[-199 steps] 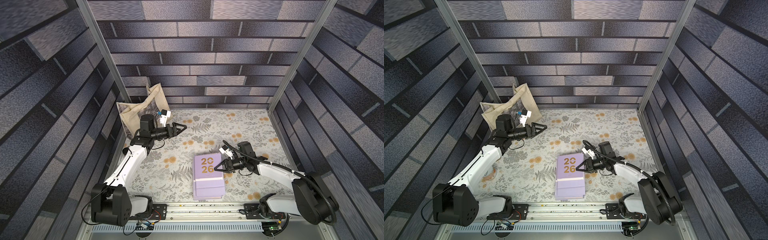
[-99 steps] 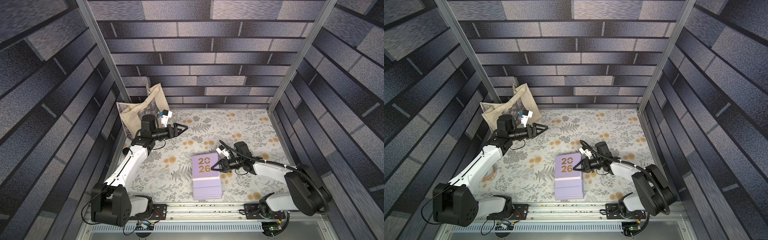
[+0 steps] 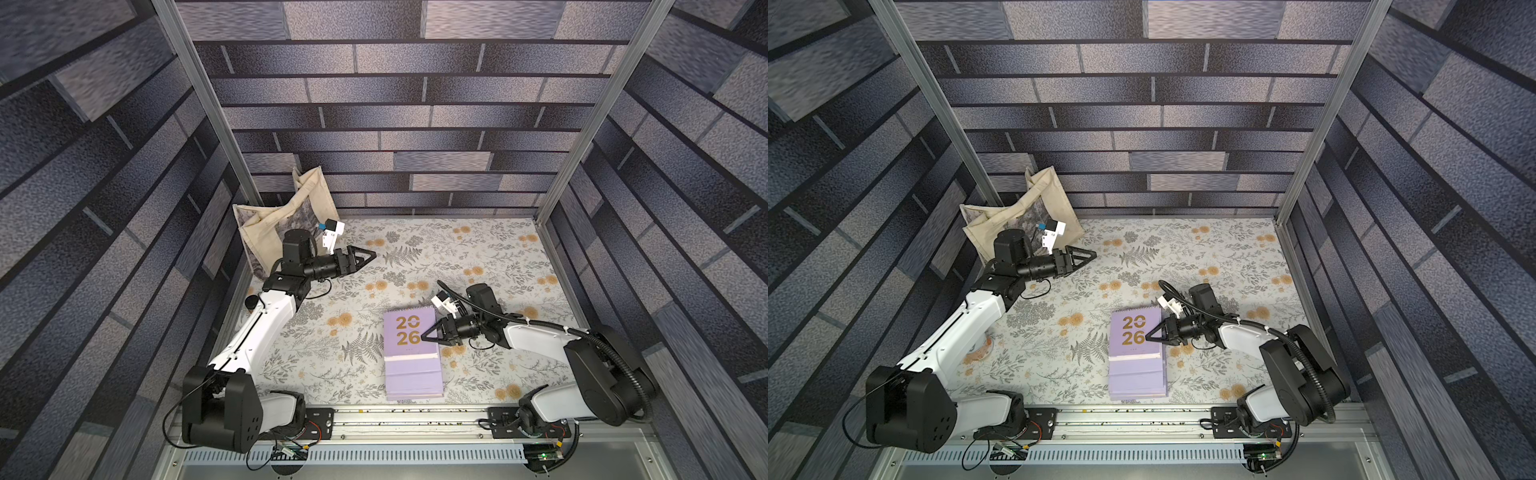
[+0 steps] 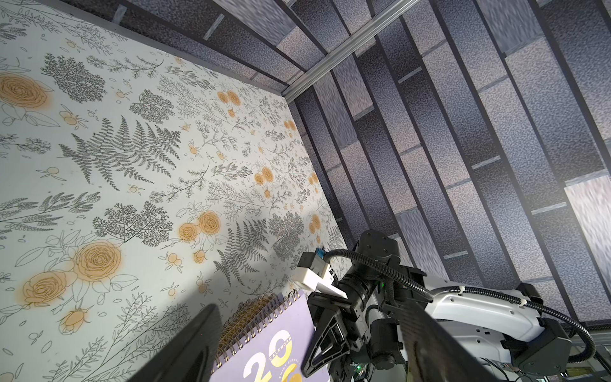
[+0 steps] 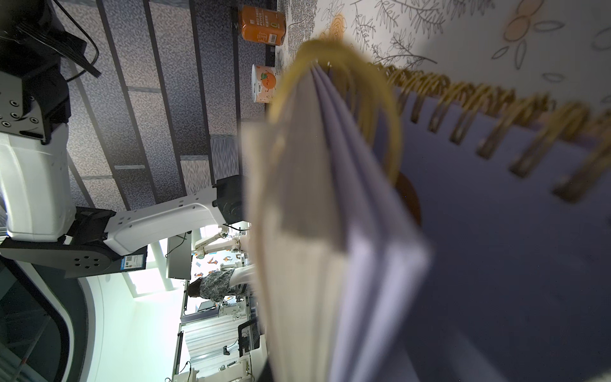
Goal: Stack the calendars
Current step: Place the calendar at the calendar.
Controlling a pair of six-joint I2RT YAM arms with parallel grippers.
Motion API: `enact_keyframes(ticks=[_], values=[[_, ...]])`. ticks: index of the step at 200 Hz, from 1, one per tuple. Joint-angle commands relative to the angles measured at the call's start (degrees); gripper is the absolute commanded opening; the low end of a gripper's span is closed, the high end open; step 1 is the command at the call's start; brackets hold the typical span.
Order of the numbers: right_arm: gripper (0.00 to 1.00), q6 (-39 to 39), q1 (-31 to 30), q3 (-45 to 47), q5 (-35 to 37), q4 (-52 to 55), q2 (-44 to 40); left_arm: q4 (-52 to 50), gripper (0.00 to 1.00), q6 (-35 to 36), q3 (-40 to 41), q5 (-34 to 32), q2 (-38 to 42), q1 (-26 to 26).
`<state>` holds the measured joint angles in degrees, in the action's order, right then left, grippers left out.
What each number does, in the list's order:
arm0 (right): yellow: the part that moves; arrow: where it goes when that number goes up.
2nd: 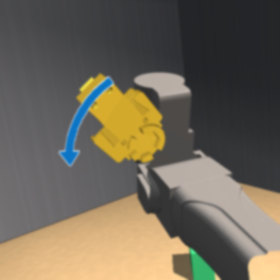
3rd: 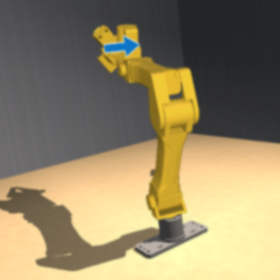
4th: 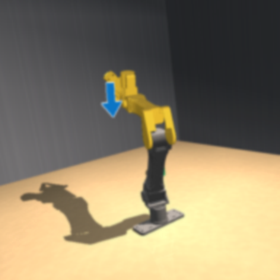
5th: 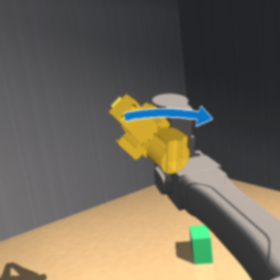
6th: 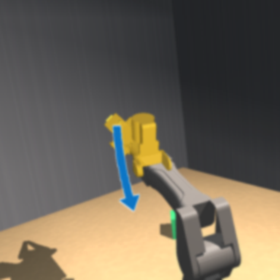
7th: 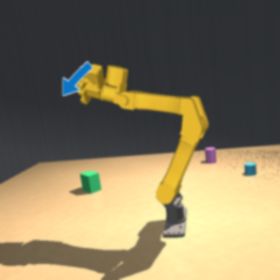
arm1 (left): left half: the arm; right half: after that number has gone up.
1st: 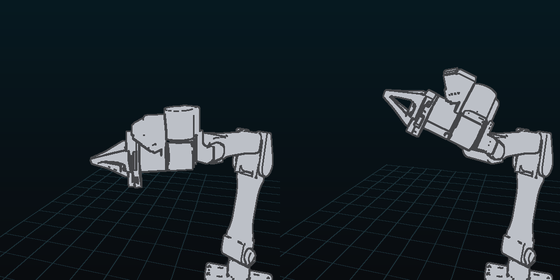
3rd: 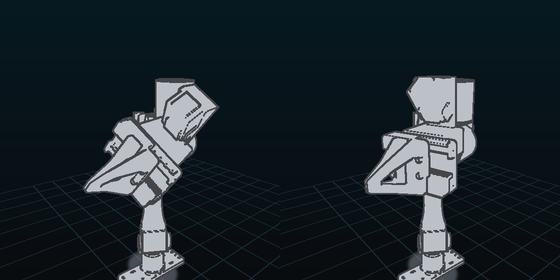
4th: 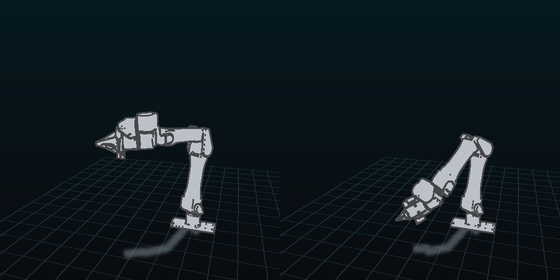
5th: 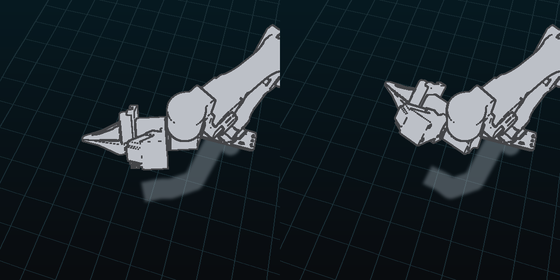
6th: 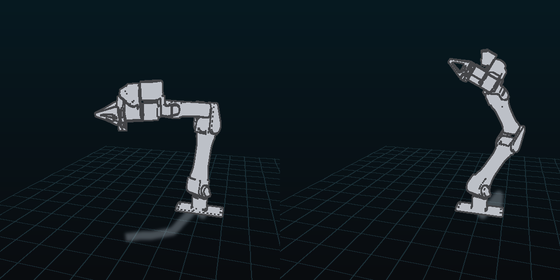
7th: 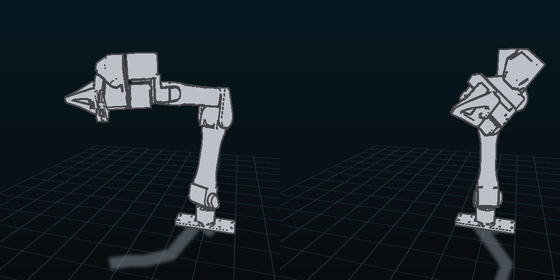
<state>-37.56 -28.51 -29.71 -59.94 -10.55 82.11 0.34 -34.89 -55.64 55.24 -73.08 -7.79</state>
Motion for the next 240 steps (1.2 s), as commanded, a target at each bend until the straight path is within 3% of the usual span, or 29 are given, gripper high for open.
enact_keyframes(ticks=[1, 39, 240], values=[[0.24, 1.22, -0.45, -0.35, 2.65, 2.27, 0.43, 1.24, 0.88, -0.26, 0.97, 0.74, 0.04, -0.21], [0.33, 5.04, -0.41, -2.47, 4.74, 10.35, -0.30, 1.71, 0.88, -0.31, 1.33, 1.07, 0.13, -0.38], [0.35, 14.18, -0.40, -13.46, 22.41, 41.21, -3.64, 3.59, 0.89, -0.66, 2.02, 1.28, -0.40, -0.55]])
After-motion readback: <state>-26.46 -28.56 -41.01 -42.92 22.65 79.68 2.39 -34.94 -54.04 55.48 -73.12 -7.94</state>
